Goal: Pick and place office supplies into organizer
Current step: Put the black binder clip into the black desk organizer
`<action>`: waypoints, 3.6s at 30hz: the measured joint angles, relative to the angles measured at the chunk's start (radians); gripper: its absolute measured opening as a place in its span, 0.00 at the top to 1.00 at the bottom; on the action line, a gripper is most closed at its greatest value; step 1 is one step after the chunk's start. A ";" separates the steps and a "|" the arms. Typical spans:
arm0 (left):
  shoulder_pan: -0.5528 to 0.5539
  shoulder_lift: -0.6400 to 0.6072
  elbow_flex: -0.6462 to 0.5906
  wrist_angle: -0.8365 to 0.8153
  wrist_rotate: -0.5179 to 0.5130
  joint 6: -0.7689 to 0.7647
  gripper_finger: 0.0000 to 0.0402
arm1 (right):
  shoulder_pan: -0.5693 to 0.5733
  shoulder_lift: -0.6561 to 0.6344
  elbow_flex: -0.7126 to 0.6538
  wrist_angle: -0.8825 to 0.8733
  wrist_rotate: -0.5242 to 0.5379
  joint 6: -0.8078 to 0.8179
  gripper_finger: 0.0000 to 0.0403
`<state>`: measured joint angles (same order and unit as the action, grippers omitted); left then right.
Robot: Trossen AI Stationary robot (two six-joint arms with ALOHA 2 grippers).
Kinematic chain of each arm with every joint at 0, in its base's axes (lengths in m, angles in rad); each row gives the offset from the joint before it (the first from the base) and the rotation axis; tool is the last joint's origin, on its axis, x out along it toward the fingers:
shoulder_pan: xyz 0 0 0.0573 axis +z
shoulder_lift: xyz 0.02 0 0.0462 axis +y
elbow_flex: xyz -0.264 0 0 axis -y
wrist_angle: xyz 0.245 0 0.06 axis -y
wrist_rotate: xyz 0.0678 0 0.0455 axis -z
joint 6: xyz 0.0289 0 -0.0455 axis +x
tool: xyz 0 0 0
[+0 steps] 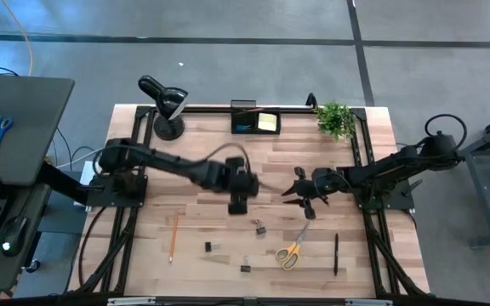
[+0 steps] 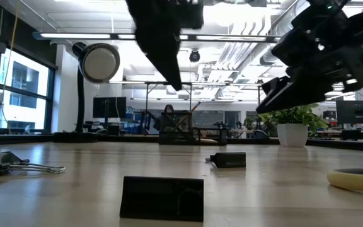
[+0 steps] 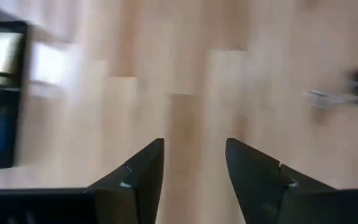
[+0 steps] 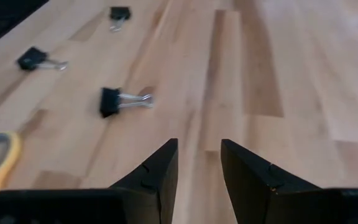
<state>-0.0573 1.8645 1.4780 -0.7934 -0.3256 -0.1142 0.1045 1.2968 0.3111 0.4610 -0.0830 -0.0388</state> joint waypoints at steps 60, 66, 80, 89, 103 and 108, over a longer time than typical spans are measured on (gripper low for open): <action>-0.801 -0.295 -0.548 0.009 -0.061 -1.403 0.67 | 0.584 0.214 0.389 -0.380 0.805 0.688 0.71; -0.800 -0.290 -0.569 -0.163 0.002 -1.583 0.67 | 0.544 0.214 0.389 -0.348 0.763 0.555 0.71; -0.801 -0.290 -0.624 0.007 -0.162 -1.592 0.67 | 0.485 0.221 0.388 -0.326 0.543 0.344 0.71; -0.799 -0.290 -0.623 0.176 -0.583 -1.313 0.67 | 0.435 0.384 0.387 -0.165 0.482 0.305 0.70; -0.662 -0.290 -0.623 0.359 -0.612 -0.955 0.67 | 0.377 0.538 0.428 0.006 0.389 0.229 0.51; -0.627 -0.290 -0.623 0.463 -0.600 -0.803 0.67 | 0.364 0.575 0.464 -0.056 0.422 0.202 0.52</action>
<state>-0.6842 1.5749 0.8551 -0.3307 -0.9253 -0.9173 0.4690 1.8721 0.7749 0.4053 0.3386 0.1632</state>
